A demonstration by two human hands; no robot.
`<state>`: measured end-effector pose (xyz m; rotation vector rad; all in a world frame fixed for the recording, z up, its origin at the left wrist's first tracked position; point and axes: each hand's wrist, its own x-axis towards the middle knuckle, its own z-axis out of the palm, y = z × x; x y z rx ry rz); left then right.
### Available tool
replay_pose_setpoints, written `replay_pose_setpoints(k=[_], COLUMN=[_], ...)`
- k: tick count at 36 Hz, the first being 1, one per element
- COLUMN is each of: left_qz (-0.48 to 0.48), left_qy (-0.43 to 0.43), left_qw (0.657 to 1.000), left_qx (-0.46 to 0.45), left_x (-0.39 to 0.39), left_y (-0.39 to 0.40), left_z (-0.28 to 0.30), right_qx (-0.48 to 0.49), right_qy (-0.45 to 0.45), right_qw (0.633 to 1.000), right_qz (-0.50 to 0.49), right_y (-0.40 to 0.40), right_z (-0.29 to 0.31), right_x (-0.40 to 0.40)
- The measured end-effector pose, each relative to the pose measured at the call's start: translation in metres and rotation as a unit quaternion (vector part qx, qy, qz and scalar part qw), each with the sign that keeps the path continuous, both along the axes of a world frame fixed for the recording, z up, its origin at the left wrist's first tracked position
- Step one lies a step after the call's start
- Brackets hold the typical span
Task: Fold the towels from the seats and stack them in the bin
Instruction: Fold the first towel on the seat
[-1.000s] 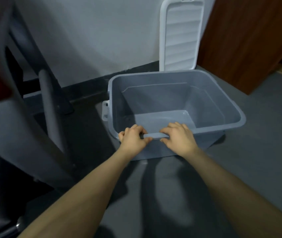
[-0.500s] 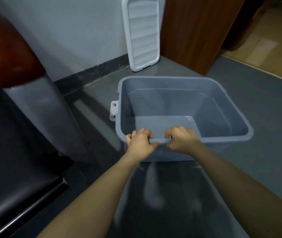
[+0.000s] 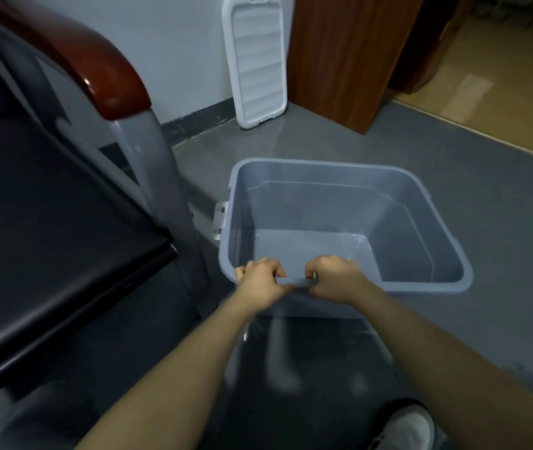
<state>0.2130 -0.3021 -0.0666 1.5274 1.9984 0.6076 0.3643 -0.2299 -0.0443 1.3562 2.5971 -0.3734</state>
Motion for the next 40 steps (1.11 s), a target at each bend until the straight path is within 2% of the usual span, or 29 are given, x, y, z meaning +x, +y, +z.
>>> replay_pose_setpoints(k=[5, 8, 12, 18, 24, 29, 30, 33, 35, 40], left_qz=[-0.030, -0.030, -0.012, 0.039, 0.163, 0.270, 0.308, 0.358, 0.420, 0.524], left_qy=[0.042, 0.043, -0.006, -0.018, -0.021, -0.012, 0.003, 0.008, 0.031, 0.078], left_qw=[0.998, 0.998, 0.998, 0.983, 0.952, 0.929, 0.916, 0.902, 0.873, 0.820], left_qx=[-0.044, -0.028, 0.053, 0.180, 0.260, 0.254, 0.256, 0.243, 0.245, 0.218], left_x=[-0.003, -0.012, -0.035, -0.084, -0.160, -0.221, -0.248, -0.272, -0.313, -0.368], left_y=[-0.015, -0.017, -0.019, -0.044, -0.103, -0.154, -0.182, -0.205, -0.257, -0.345], left_z=[0.010, 0.027, 0.074, 0.164, 0.225, 0.237, 0.241, 0.244, 0.247, 0.248], right_qx=[-0.038, -0.028, 0.044, 0.082, 0.055, 0.026, 0.005, -0.017, -0.036, -0.104], right_qy=[-0.001, 0.055, 0.166, 0.297, 0.403, 0.398, 0.404, 0.396, 0.387, 0.378], right_qw=[0.999, 0.996, 0.982, 0.951, 0.908, 0.899, 0.889, 0.889, 0.877, 0.848], right_qz=[-0.020, -0.060, -0.075, -0.003, 0.095, 0.182, 0.216, 0.229, 0.282, 0.357], right_y=[-0.022, -0.022, -0.019, -0.027, -0.059, -0.090, -0.109, -0.126, -0.169, -0.254], right_z=[0.004, 0.023, 0.066, 0.131, 0.188, 0.211, 0.217, 0.219, 0.225, 0.228], right_x=[-0.002, -0.009, -0.028, -0.087, -0.190, -0.271, -0.309, -0.343, -0.406, -0.499])
